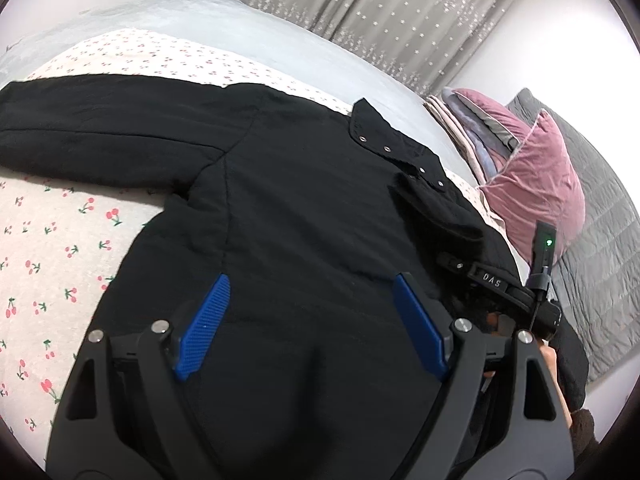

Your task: Fold large clothes

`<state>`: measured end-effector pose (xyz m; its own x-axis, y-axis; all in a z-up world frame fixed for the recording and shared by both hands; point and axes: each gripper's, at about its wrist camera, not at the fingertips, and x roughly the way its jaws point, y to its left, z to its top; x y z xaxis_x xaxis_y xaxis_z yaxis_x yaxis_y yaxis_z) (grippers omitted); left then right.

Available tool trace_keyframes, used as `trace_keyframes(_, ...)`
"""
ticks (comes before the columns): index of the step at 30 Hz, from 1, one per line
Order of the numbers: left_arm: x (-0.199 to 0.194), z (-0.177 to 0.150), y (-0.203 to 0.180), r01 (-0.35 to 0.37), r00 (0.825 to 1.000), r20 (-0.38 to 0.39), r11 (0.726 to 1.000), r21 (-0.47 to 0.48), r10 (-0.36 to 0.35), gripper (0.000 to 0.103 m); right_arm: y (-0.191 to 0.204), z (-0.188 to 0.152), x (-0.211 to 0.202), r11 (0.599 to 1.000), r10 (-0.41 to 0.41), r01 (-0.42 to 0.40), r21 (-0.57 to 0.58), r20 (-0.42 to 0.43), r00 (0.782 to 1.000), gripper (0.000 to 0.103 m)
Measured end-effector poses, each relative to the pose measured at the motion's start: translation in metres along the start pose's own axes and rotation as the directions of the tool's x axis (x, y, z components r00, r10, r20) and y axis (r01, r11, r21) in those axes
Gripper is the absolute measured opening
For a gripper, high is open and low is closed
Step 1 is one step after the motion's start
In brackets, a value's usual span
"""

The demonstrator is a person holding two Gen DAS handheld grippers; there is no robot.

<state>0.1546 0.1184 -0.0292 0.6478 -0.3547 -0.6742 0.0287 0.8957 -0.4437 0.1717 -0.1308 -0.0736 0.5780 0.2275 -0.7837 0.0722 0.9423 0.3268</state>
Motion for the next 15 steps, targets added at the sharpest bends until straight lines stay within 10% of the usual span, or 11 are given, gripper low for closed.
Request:
trace_keyframes(7,0.021,-0.001,-0.047,0.059,0.994,-0.101,0.989,0.138,-0.046,0.084,-0.035,0.003,-0.057,0.969,0.244,-0.243,0.046,-0.02,0.97,0.069)
trace_keyframes(15,0.115,0.015,-0.109,0.172,0.958,-0.248,0.979,0.108,-0.141,0.076,-0.122,-0.025,-0.103,0.982,0.08,-0.098,0.16,0.116,0.99,0.07)
